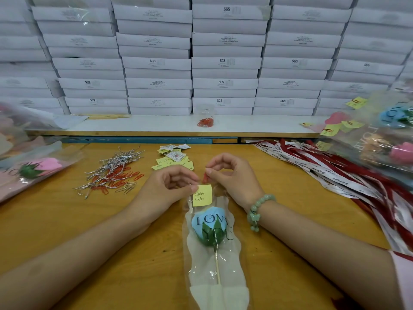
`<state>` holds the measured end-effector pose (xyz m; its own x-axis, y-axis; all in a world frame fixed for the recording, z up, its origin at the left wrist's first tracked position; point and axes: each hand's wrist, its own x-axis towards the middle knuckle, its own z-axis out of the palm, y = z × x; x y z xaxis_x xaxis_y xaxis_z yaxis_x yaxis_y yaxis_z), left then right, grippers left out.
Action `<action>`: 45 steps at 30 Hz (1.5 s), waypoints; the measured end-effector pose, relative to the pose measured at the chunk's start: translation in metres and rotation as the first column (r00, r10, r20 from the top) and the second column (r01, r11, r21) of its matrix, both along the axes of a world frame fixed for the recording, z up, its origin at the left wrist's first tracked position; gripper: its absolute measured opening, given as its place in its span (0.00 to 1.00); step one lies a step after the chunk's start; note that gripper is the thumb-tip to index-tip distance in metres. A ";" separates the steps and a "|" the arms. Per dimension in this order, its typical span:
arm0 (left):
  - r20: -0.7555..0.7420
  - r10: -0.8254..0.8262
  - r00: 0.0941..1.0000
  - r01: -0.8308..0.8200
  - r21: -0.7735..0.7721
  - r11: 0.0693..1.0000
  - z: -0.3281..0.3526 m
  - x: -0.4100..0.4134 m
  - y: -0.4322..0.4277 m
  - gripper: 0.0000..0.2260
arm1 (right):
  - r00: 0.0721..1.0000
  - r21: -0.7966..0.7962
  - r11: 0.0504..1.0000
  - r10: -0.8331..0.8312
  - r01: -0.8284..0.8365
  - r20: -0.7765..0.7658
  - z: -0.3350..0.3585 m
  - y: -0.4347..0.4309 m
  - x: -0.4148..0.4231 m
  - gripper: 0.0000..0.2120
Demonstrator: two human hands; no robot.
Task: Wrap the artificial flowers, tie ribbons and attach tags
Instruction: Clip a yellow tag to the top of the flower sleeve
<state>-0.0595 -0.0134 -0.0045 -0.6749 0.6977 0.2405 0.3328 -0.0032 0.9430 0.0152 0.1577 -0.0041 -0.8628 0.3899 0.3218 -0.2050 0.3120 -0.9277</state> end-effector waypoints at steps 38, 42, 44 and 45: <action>0.005 0.082 0.997 -0.082 0.046 0.996 -0.002 -0.001 0.001 0.05 | 0.993 0.063 0.992 0.111 -0.108 -0.043 0.006 -0.006 0.005 0.04; 0.003 0.082 0.997 -0.082 0.061 0.995 -0.001 -0.001 0.000 0.04 | 0.992 0.062 0.991 0.123 -0.121 -0.024 0.005 -0.005 0.004 0.04; 0.016 0.075 0.997 -0.076 0.070 0.995 -0.001 0.000 0.000 0.04 | 0.991 0.057 0.990 0.129 -0.128 -0.017 0.005 -0.005 0.005 0.04; 0.020 0.072 0.997 -0.073 0.069 0.995 0.000 0.000 0.000 0.04 | 0.992 0.052 0.991 0.124 -0.123 -0.023 0.005 -0.005 0.005 0.04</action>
